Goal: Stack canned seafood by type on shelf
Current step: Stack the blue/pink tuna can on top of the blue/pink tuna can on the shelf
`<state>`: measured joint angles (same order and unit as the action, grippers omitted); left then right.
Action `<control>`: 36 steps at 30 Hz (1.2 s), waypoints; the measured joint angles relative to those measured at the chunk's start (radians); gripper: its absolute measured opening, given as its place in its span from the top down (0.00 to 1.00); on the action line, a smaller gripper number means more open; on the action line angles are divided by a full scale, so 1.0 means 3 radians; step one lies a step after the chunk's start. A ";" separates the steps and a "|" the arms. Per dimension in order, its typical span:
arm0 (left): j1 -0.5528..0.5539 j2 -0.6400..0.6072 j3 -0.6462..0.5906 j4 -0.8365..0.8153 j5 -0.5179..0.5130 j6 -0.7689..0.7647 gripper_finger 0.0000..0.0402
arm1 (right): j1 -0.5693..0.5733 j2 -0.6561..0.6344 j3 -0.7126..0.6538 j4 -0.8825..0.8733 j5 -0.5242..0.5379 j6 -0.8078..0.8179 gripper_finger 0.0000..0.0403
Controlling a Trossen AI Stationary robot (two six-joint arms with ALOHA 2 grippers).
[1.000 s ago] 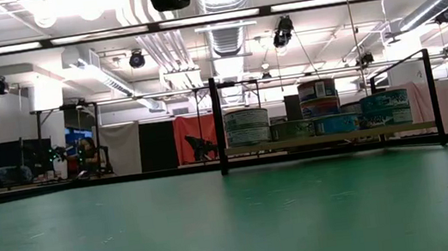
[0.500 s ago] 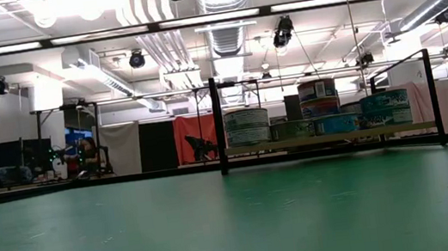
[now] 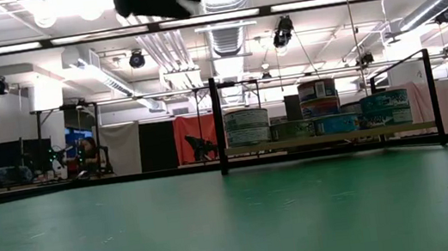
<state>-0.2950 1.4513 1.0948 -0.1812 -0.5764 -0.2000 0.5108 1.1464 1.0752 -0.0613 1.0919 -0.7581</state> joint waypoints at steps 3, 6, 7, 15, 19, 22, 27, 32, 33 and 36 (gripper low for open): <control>-0.0032 -0.0045 0.0111 -0.0513 -0.0495 -0.0017 0.32 | -0.0332 -0.0049 0.0000 -0.0338 -0.0744 0.0610 0.54; -0.0038 -0.0073 0.0186 -0.0868 -0.0767 -0.0032 0.32 | -0.0661 -0.0043 -0.0001 -0.0481 -0.1421 0.0998 0.54; -0.0038 -0.0078 0.0196 -0.0943 -0.0834 -0.0032 0.32 | -0.0741 -0.0017 -0.0001 -0.0505 -0.1550 0.1080 0.54; -0.0037 -0.0082 0.0144 -0.1565 -0.1609 0.0054 0.32 | -0.1128 0.0121 -0.0001 -0.0973 -0.1522 0.1343 0.54; -0.0032 -0.0083 0.0141 -0.1838 -0.1924 0.0056 0.32 | -0.1156 0.0138 -0.0001 -0.1390 -0.1071 0.1470 0.54; -0.0023 -0.0084 0.0141 -0.2008 -0.2190 0.0057 0.32 | -0.1153 0.0131 -0.0001 -0.1649 -0.0758 0.1645 0.54; 0.0041 -0.0084 0.0139 -0.2165 -0.2501 0.0055 0.32 | -0.1181 0.0140 -0.0001 -0.1982 -0.0481 0.1852 0.54; 0.0134 -0.0084 0.0138 -0.2256 -0.2480 0.0054 0.32 | -0.1312 0.0140 -0.0001 -0.2022 -0.0412 0.1806 0.54; 0.0152 -0.0084 0.0138 -0.2284 -0.2463 0.0054 0.32 | -0.1366 0.0140 -0.0001 -0.2021 -0.0411 0.1756 0.54; 0.0198 -0.0084 0.0107 -0.2363 -0.2413 0.0031 0.32 | -0.1578 0.0140 -0.0001 -0.1994 -0.0412 0.1567 0.54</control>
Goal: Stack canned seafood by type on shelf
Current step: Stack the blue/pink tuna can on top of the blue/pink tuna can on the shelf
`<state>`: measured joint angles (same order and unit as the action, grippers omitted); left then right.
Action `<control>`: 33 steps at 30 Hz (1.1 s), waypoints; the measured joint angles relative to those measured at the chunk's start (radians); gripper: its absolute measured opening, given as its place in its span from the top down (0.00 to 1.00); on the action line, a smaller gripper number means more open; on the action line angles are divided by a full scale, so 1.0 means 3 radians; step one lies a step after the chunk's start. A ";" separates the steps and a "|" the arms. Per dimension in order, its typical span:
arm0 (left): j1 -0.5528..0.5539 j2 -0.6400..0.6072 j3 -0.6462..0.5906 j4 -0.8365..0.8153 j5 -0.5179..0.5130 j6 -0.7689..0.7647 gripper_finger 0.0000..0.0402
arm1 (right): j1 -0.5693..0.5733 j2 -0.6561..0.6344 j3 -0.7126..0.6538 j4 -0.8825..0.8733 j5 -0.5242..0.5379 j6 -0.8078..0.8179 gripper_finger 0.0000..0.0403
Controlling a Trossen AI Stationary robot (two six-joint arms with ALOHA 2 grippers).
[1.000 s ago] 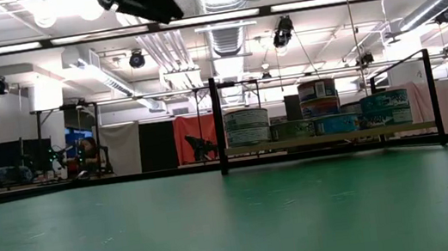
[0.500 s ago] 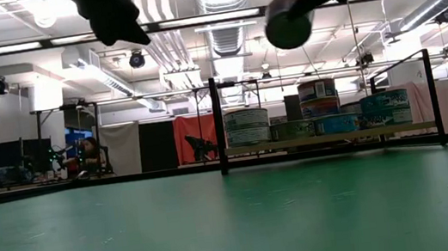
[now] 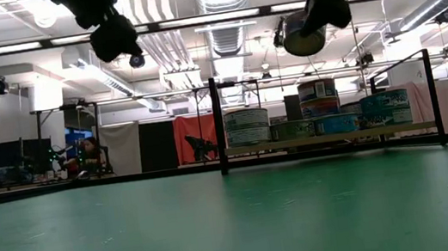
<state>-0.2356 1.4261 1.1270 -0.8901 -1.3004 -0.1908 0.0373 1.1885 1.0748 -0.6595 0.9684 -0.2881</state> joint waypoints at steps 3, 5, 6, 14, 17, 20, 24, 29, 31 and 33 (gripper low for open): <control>0.0033 0.0000 -0.0062 -0.0003 0.0009 -0.0011 0.32 | -0.0276 0.0000 0.0000 0.0249 -0.0052 -0.0383 0.54; 0.0041 0.0000 -0.0106 -0.0002 0.0009 -0.0029 0.32 | -0.0494 0.0000 0.0011 0.0525 -0.0233 -0.0683 0.54; 0.0042 0.0000 -0.0132 -0.0004 0.0010 -0.0046 0.32 | -0.0610 0.0000 0.0032 0.0637 -0.0381 -0.0798 0.54; 0.0041 -0.0002 -0.0188 -0.0040 0.0399 -0.0217 0.32 | -0.1526 0.0017 0.0449 0.0464 -0.1715 -0.0528 0.54; 0.0041 -0.0003 -0.0188 -0.0037 0.0645 -0.0218 0.32 | -0.1654 0.0017 0.0573 0.0061 -0.1848 -0.0306 0.54; 0.0038 -0.0004 -0.0188 0.0050 0.0904 -0.0205 0.32 | -0.1677 0.0021 0.0599 -0.0225 -0.1852 -0.0166 0.54; -0.0021 -0.0016 -0.0285 0.0630 0.1106 0.0198 0.33 | -0.1667 0.0023 0.0557 -0.0285 -0.1832 -0.0105 0.54; -0.0059 -0.0189 -0.0826 0.2475 0.2321 0.1253 0.36 | -0.1667 0.0023 0.0553 -0.0233 -0.1831 -0.0080 0.54; -0.0050 -0.0284 -0.1100 0.3183 0.2973 0.1605 0.38 | -0.1662 0.0023 0.0553 -0.0215 -0.1831 -0.0079 0.54; -0.0056 -0.0378 -0.1314 0.3682 0.3210 0.1792 0.40 | -0.1641 0.0023 0.0553 -0.0219 -0.1830 -0.0050 0.54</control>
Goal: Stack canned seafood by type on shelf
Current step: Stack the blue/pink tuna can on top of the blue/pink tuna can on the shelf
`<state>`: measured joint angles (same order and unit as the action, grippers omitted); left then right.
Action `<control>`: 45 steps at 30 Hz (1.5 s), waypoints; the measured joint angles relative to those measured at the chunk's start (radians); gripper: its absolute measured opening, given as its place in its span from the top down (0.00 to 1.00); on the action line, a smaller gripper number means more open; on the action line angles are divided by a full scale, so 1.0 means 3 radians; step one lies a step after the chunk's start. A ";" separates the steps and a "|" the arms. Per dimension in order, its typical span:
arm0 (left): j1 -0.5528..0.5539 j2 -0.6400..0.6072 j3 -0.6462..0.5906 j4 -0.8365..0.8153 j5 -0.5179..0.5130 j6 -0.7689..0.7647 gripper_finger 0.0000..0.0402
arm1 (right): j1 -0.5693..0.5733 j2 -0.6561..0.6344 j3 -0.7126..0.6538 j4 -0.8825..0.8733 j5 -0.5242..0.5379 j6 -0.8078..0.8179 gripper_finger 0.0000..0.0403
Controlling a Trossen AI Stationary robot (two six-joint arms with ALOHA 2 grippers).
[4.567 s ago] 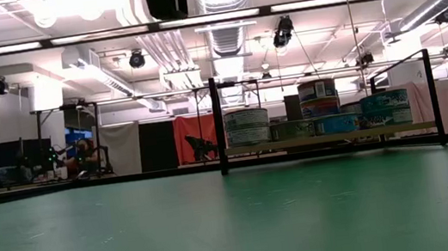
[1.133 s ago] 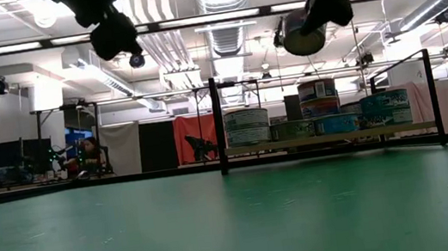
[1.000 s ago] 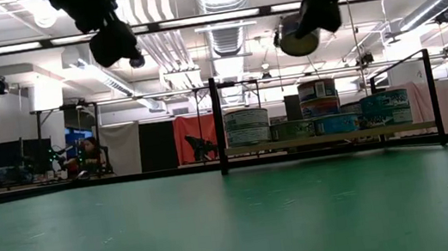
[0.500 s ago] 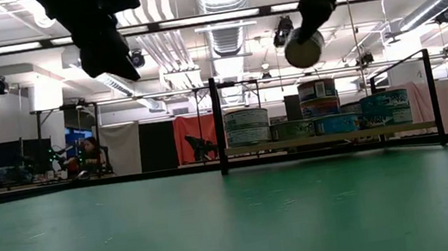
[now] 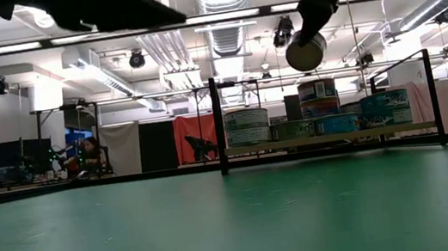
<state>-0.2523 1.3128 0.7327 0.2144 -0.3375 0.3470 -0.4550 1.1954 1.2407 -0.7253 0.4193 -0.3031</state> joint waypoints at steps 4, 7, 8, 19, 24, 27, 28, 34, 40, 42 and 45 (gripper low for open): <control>0.0009 -0.0194 -0.0283 0.0607 -0.0011 0.0044 0.42 | 0.0061 0.0000 0.0000 0.0005 -0.0002 0.0078 0.54; 0.0006 -0.0279 -0.0467 0.0880 -0.0006 0.0058 0.43 | 0.0092 0.0000 0.0000 0.0020 -0.0002 0.0079 0.54; 0.0007 -0.0296 -0.0522 0.0947 -0.0004 0.0057 0.43 | 0.0093 0.0000 -0.0001 0.0018 -0.0002 0.0083 0.54; 0.0035 -0.0121 -0.0977 0.2166 -0.0009 0.0429 0.43 | 0.0092 0.0000 -0.0004 0.0046 0.0002 0.0093 0.54; 0.0076 0.0009 -0.1042 0.2511 0.0112 0.0594 0.43 | 0.0092 0.0000 -0.0006 0.0104 0.0002 0.0103 0.54; 0.0105 0.0023 -0.1048 0.2584 0.0113 0.0712 0.43 | 0.0092 0.0000 -0.0014 0.0156 0.0003 0.0066 0.54; 0.0120 0.0018 -0.1048 0.2612 0.0112 0.0766 0.43 | 0.0092 0.0000 -0.0014 0.0175 0.0002 0.0050 0.54; 0.0191 -0.0023 -0.1167 0.2628 0.0144 0.0772 0.43 | 0.0092 0.0000 -0.0015 0.0192 0.0004 0.0015 0.54; 0.0276 -0.0047 -0.1436 0.3192 0.0374 0.0753 0.43 | 0.0108 0.0000 0.0028 0.0305 0.0007 0.0011 0.54; 0.0294 -0.0042 -0.1534 0.3395 0.0398 0.0752 0.43 | 0.0131 -0.0001 0.0048 0.0436 0.0009 -0.0033 0.54; 0.0312 -0.0046 -0.1613 0.3647 0.0396 0.0735 0.43 | 0.0204 0.0018 0.0081 0.0551 -0.0019 -0.0079 0.54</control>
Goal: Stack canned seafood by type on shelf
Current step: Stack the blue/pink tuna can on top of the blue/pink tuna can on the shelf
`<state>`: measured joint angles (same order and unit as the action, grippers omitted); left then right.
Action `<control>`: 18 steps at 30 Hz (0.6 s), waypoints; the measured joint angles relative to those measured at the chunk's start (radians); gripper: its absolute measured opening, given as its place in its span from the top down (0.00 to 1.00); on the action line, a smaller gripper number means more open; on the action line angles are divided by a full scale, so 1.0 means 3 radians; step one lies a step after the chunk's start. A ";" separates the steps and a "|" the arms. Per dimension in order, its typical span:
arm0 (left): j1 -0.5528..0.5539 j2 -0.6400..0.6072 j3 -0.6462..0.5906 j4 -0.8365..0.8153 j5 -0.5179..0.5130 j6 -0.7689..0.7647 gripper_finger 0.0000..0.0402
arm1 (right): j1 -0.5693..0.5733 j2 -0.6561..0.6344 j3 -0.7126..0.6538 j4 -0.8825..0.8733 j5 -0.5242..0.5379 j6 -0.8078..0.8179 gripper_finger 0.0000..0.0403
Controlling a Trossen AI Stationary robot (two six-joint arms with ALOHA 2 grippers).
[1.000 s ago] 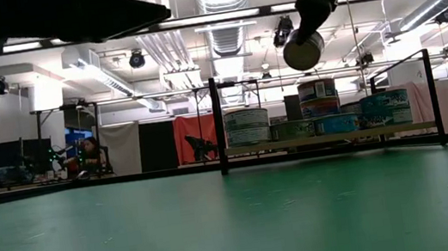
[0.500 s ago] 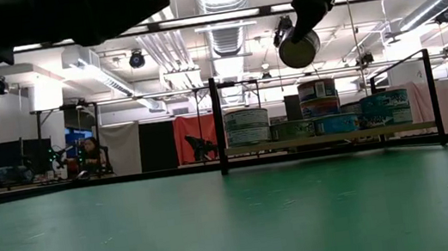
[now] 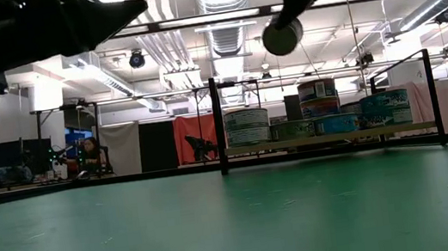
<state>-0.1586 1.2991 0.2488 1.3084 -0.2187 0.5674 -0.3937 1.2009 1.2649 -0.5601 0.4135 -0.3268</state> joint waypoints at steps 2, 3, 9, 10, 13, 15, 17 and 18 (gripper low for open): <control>-0.0001 0.0001 -0.0015 -0.0002 -0.0002 0.0000 0.43 | 0.0076 0.0053 0.0051 0.0063 -0.0007 -0.0013 0.54; 0.0000 0.0001 -0.0015 -0.0001 -0.0005 0.0000 0.43 | 0.0116 0.0090 0.0076 0.0060 -0.0010 -0.0017 0.54; 0.0012 0.0003 -0.0011 -0.0002 -0.0089 0.0000 0.43 | 0.0461 0.0404 0.0167 -0.0088 -0.0011 -0.0020 0.54; 0.0012 0.0003 -0.0011 -0.0023 -0.0149 0.0000 0.43 | 0.0538 0.0460 0.0197 -0.0147 -0.0003 -0.0023 0.54; 0.0012 0.0003 -0.0011 -0.0093 -0.0479 0.0001 0.43 | 0.0808 0.0621 0.0303 -0.0344 0.0203 -0.0057 0.54; 0.0012 0.0003 -0.0011 -0.0122 -0.0646 0.0000 0.43 | 0.1004 0.0700 0.0377 -0.0496 0.0571 -0.0123 0.54; 0.0013 0.0003 -0.0011 -0.0148 -0.0696 0.0000 0.43 | 0.1190 0.0741 0.0441 -0.0629 0.0956 -0.0200 0.54; 0.0012 0.0003 -0.0011 -0.0152 -0.0696 0.0000 0.43 | 0.1267 0.0749 0.0467 -0.0692 0.1141 -0.0233 0.54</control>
<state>-0.1551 1.2999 0.2455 1.2628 -0.4275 0.5674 -0.0136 1.4255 1.4050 -0.7676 0.7559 -0.3968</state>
